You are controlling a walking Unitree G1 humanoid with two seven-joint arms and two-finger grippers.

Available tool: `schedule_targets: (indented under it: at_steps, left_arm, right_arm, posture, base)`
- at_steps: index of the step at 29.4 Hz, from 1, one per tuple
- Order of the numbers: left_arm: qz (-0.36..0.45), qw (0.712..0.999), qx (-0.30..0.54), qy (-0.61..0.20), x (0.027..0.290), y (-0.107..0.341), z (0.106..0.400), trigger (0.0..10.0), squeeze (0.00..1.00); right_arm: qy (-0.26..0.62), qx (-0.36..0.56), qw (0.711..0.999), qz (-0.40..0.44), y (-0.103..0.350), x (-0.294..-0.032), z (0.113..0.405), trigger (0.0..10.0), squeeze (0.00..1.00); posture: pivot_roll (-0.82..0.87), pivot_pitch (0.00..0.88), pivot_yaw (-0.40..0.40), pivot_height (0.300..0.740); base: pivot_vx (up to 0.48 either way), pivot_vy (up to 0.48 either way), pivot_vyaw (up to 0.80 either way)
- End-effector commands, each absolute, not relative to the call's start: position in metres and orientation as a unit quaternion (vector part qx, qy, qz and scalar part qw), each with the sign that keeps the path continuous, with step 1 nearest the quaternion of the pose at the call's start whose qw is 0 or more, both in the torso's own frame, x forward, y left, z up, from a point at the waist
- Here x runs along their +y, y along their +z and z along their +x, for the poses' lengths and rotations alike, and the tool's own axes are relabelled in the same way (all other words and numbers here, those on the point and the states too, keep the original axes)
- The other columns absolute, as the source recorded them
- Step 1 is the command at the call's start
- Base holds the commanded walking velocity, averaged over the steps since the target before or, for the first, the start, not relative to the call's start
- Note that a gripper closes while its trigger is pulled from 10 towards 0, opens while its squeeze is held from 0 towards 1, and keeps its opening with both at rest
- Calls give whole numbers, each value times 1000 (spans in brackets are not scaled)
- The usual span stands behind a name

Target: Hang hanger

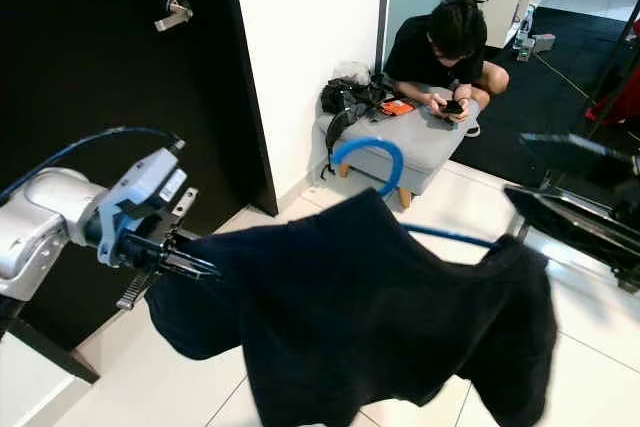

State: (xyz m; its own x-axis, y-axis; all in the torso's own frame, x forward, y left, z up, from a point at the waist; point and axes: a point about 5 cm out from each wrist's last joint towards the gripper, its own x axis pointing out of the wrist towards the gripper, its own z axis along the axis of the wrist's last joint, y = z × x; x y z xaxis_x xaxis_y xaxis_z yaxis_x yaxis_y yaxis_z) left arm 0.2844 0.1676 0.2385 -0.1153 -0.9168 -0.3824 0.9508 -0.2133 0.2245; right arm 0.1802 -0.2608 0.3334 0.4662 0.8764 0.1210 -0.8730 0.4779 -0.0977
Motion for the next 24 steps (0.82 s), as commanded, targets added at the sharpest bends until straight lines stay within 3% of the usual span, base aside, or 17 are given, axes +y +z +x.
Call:
schedule_targets:
  at_steps: [1,5,7,9,13,15,16,24]
  left_arm:
    - [238,607,34,-757,163,241,286,10000,0]
    - [245,600,39,-760,162,241,288,10000,0]
    - [256,592,43,-763,160,242,290,10000,0]
    - [259,590,44,-764,160,242,290,10000,0]
    - [272,585,45,-762,162,249,292,10000,0]
    - [272,585,45,-762,162,249,292,10000,0]
    - [276,580,41,-765,162,255,290,10000,0]
    - [277,570,38,-773,160,261,286,10000,0]
  right_arm:
    - [542,-62,836,-49,338,-247,178,10000,0]
    - [559,-47,824,-78,341,-239,178,10000,0]
    - [591,-2,797,-124,339,-231,174,10000,0]
    - [597,11,791,-134,338,-230,173,10000,0]
    - [598,132,764,-202,318,-238,174,10000,0]
    - [598,132,764,-202,318,-238,174,10000,0]
    - [585,179,755,-236,305,-245,177,10000,0]
    - [579,170,758,-247,304,-246,183,10000,0]
  posture:
    - [-6,40,30,740]
    - [-6,40,30,740]
    - [-13,32,37,740]
    - [-13,32,37,740]
    - [-18,28,34,740]
    - [-18,28,34,740]
    - [-18,28,34,740]
    - [-7,31,37,740]
  base:
    - [0,0,0]
    - [0,0,0]
    - [0,0,0]
    - [0,0,0]
    - [0,0,0]
    - [0,0,0]
    - [0,0,0]
    - [0,0,0]
